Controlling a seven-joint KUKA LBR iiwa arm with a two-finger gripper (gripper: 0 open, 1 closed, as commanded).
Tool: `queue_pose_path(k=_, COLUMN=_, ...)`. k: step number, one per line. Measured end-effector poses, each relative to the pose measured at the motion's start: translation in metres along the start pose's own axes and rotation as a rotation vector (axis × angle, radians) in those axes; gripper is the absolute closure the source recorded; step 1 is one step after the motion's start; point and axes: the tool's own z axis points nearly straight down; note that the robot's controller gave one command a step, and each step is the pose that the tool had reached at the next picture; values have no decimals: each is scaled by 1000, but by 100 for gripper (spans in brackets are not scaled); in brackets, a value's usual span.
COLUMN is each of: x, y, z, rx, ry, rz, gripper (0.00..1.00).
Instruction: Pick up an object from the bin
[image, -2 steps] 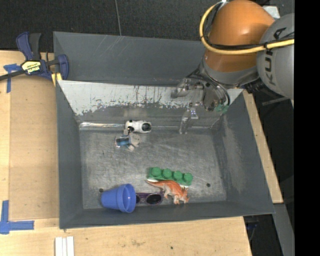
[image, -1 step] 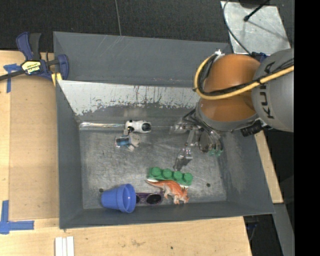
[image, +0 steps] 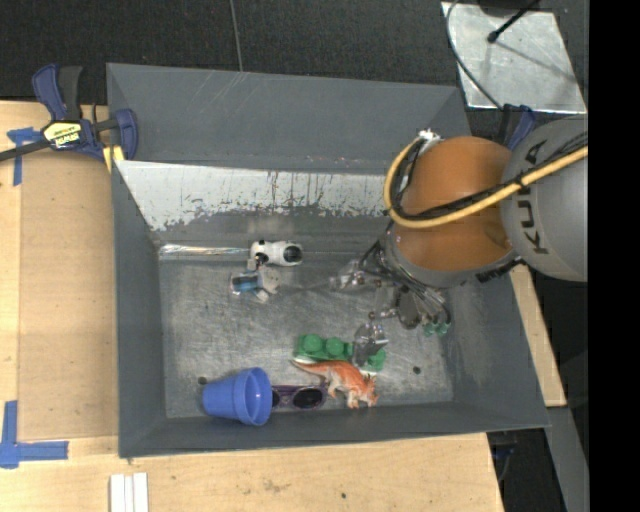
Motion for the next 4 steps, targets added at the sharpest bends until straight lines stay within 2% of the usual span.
queue_pose_path(k=1, x=0, y=-4, z=24, rx=-1, ry=-4, rz=38, gripper=0)
queue_pose_path(k=2, x=6, y=5, z=69, rx=-4, ry=-16, rz=88, gripper=0)
queue_pose_path(k=3, x=3, y=1, z=58, rx=1, ry=-21, rz=93, gripper=100)
queue_pose_path(k=4, x=3, y=1, z=58, rx=1, ry=-21, rz=93, gripper=100)
